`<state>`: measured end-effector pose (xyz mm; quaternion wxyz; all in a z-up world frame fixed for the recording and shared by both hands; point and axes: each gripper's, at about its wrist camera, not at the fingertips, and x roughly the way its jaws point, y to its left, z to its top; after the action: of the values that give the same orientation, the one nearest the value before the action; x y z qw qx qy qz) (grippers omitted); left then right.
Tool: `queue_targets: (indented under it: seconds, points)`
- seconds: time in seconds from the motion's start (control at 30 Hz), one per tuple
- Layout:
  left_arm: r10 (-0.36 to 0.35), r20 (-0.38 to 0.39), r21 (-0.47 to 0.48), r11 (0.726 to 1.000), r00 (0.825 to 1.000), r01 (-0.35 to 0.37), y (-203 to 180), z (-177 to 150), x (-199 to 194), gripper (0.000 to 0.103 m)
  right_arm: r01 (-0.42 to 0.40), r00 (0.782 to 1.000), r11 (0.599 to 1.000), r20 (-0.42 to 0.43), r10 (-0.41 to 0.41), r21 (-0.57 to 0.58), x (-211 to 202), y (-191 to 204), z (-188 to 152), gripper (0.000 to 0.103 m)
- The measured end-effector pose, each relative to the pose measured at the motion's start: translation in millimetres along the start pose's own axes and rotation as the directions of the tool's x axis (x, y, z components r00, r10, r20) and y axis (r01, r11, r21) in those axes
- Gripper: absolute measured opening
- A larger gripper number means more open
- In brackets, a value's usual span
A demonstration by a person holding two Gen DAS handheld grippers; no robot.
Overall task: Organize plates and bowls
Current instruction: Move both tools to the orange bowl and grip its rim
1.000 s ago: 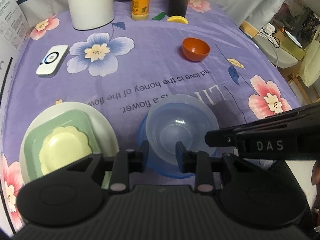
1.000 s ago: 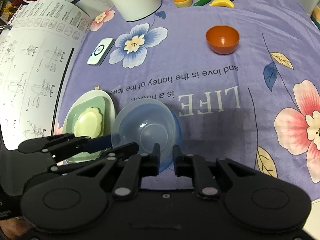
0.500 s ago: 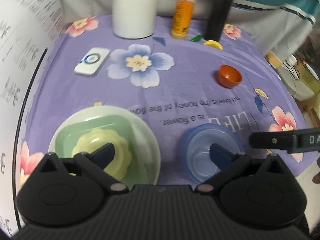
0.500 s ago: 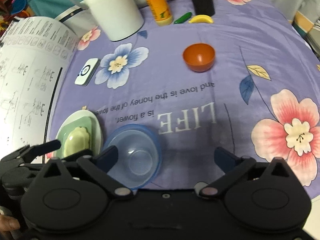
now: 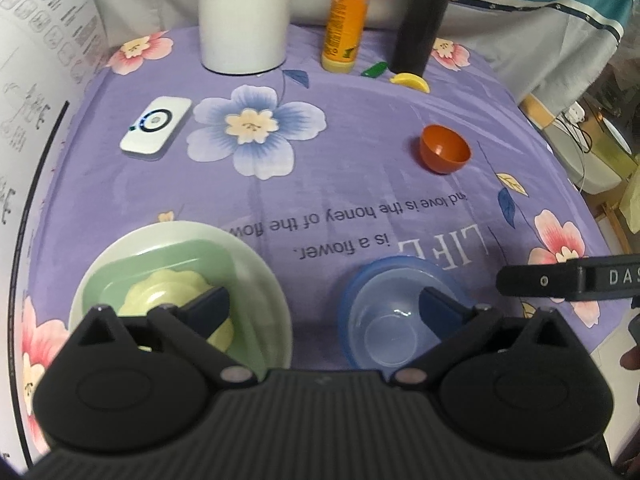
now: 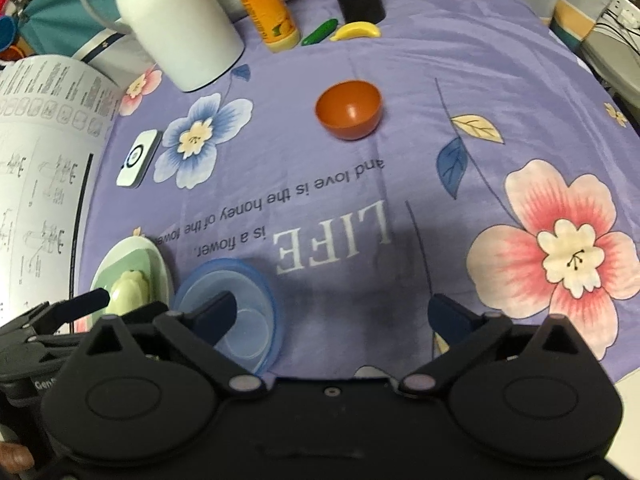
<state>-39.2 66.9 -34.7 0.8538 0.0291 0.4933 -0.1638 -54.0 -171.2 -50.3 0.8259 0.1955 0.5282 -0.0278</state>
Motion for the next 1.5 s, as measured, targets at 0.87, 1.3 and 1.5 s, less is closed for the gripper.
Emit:
queue_targets:
  seconds: [0.87, 1.3, 1.5]
  points:
    - [0.012, 0.056, 0.174, 0.985, 0.998, -0.021, -50.6, 84.5, 52.1, 0.103, -0.017, 0.996, 0.991, 0.094, 0.004, 0.135, 14.6, -58.5, 73.5, 0.103]
    - [0.005, 0.018, 0.271, 0.963, 1.0, -0.009, -100.8, 129.9, 116.7, 0.078, -0.124, 0.99, 0.972, 0.086, 0.108, 0.201, 58.0, -80.4, 139.8, 0.055]
    - [-0.029, -0.031, 0.252, 0.967, 0.999, 0.036, -110.1, 136.6, 140.9, 0.054, -0.139, 0.988, 0.978, 0.092, 0.126, 0.156, 77.1, -67.1, 150.6, 0.022]
